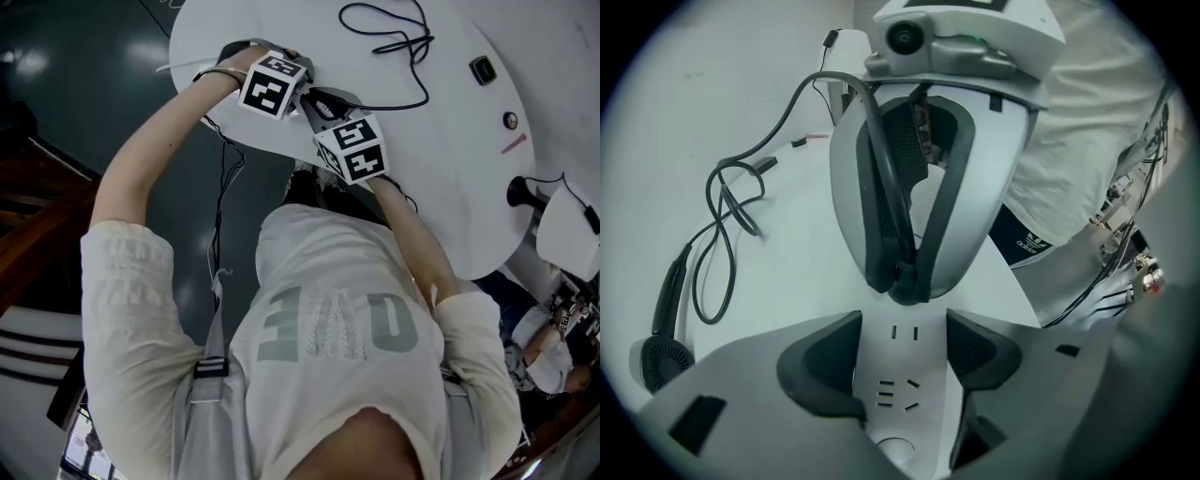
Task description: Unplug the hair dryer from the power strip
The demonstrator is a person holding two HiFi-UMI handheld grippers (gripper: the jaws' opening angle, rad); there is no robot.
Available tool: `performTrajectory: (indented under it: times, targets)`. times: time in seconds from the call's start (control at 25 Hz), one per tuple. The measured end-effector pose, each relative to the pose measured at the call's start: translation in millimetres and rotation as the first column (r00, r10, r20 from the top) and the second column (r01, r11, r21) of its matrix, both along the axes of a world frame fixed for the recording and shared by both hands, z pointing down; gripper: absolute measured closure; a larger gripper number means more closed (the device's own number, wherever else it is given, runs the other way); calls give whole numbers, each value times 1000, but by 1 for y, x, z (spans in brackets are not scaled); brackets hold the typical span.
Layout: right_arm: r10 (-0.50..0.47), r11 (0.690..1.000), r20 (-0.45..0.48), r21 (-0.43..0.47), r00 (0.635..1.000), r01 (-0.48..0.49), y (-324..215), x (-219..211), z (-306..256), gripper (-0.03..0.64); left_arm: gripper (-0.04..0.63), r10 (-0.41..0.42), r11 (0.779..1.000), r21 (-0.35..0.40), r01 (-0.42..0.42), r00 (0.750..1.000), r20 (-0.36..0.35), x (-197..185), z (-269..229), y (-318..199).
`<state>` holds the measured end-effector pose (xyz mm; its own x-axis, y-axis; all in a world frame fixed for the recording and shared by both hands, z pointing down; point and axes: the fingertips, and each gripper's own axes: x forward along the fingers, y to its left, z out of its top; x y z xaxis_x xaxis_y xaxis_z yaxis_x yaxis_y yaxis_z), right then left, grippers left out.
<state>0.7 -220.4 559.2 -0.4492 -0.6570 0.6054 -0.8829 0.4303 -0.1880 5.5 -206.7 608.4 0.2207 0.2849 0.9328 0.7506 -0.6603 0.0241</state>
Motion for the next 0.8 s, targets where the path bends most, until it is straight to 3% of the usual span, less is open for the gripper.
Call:
performTrajectory:
  times: [0.16, 0.28, 0.32, 0.44, 0.48, 0.6, 0.64, 0.8]
  targets:
    - [117, 985, 212, -148, 970, -86, -6, 10, -2, 549, 316, -2, 1000, 7, 2, 1000, 5, 1, 0, 1]
    - [147, 975, 265, -202, 953, -94, -6, 12, -3, 551, 316, -2, 1000, 5, 2, 1000, 8, 1, 1, 1]
    - [179, 966, 307, -236, 935, -108, -6, 14, -3, 551, 316, -2, 1000, 4, 2, 1000, 8, 0, 1, 1]
    - [313, 922, 459, -356, 831, -151, -10, 19, -7, 552, 316, -14, 1000, 4, 14, 1000, 18, 0, 0, 0]
    - [317, 921, 459, -359, 830, -153, -9, 20, -8, 553, 316, -21, 1000, 6, 21, 1000, 22, 0, 0, 1]
    - [189, 966, 282, -226, 941, -126, -7, 15, -13, 565, 318, -32, 999, 23, 32, 999, 35, 1, 1, 1]
    - [153, 977, 225, -181, 962, -113, -6, 13, -16, 568, 318, -37, 999, 27, 36, 999, 40, 1, 1, 0]
    - [35, 998, 73, -60, 997, -31, -1, 13, -24, 571, 319, -92, 996, 21, 91, 995, 47, 6, 1, 1]
